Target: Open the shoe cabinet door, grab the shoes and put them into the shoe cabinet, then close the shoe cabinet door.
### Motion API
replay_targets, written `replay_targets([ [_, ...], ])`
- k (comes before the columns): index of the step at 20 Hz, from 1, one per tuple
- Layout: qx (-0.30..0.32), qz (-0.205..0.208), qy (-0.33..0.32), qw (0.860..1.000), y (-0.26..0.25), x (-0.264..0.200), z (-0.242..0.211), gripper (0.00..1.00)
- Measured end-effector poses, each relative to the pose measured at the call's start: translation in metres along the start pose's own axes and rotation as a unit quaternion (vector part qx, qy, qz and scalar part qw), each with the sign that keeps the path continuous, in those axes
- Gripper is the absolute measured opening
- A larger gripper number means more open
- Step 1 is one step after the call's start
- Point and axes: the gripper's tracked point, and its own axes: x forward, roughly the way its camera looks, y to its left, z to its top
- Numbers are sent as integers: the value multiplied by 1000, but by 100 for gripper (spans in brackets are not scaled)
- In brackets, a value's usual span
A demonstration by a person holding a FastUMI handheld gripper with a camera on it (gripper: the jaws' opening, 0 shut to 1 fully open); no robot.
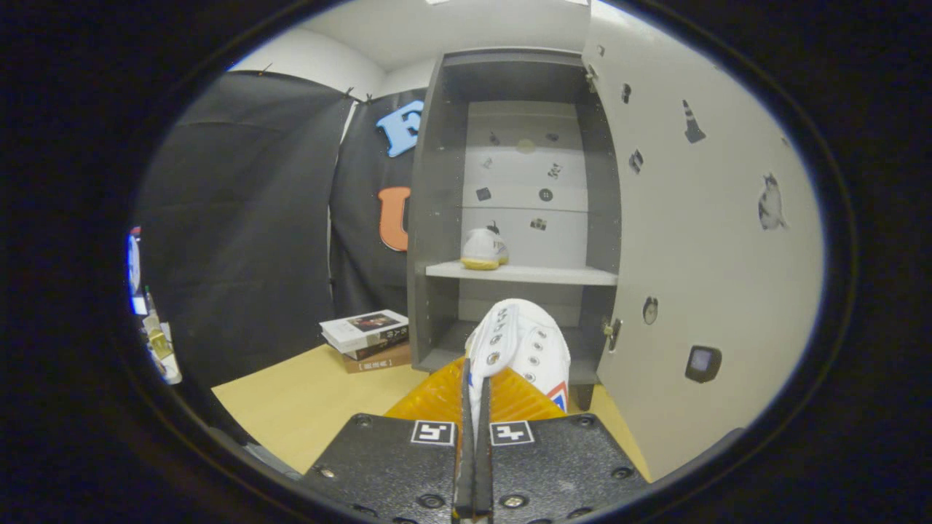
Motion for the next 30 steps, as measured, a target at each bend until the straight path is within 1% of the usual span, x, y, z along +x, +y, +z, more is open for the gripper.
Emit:
replay_targets([
  [2, -3, 4, -5, 1000, -1, -1, 30, 5],
  [4, -21, 0, -17, 1000, -7, -1, 64, 5],
  [9, -35, -37, -37, 998, -27, 13, 135, 5],
  [11, -30, -48, -49, 997, -33, 25, 163, 5],
  [13, -41, -64, -62, 995, -41, 41, 185, 5],
  [15, -37, -63, -79, 994, -42, 61, 212, 5],
  [17, -15, -52, -82, 995, -40, 80, 229, 5],
  [22, 2, -44, -86, 995, -56, 124, 269, 4],
  [24, 11, -50, -86, 995, -70, 146, 274, 4],
  [28, -17, -67, -54, 996, -101, 195, 259, 4],
  [30, -37, -83, -34, 995, -120, 220, 246, 5],
])
